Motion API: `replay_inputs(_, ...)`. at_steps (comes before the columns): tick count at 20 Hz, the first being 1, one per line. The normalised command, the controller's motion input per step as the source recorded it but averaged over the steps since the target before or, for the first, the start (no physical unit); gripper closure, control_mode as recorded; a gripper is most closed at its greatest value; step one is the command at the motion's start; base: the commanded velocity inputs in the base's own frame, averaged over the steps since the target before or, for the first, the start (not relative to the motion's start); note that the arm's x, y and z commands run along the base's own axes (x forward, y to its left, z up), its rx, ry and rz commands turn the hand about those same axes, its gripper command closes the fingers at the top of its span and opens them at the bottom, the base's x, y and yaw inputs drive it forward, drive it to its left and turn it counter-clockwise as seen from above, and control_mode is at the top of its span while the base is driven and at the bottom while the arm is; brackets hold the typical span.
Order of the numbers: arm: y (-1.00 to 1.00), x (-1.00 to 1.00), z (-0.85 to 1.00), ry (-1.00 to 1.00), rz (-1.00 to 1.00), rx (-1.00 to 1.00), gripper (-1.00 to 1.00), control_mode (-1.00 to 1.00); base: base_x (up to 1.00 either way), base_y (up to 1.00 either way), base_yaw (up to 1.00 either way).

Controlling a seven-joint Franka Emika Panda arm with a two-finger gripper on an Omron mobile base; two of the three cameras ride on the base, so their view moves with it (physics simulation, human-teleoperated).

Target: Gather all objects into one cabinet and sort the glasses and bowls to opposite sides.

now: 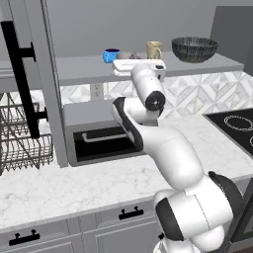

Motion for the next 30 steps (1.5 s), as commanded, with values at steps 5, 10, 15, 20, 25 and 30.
replay_inputs(5, 0.01, 0.13, -0.01, 0.07, 0.0, 0.02, 1.0, -1.0, 0.0, 0.0, 0.0)
replay_inputs(10, 0.07, 0.0, 0.0, 0.01, 0.0, 0.0, 1.0, -1.0, 0.0, 0.0, 0.0)
replay_inputs(15, 0.04, 0.0, 0.0, 0.01, 0.0, 0.0, 1.0, -1.0, 0.0, 0.0, 0.0)
replay_inputs(20, 0.03, 0.0, -0.14, 0.03, 0.0, -0.05, 1.0, -1.0, 0.0, 0.0, 0.0)
replay_inputs(25, 0.02, 0.0, -0.03, -0.13, -0.05, -0.16, 1.0, -1.0, 0.0, 0.0, 0.0)
replay_inputs(30, 0.0, 0.04, 0.02, -0.2, -0.07, -0.1, 1.0, -1.0, 0.0, 0.0, 0.0)
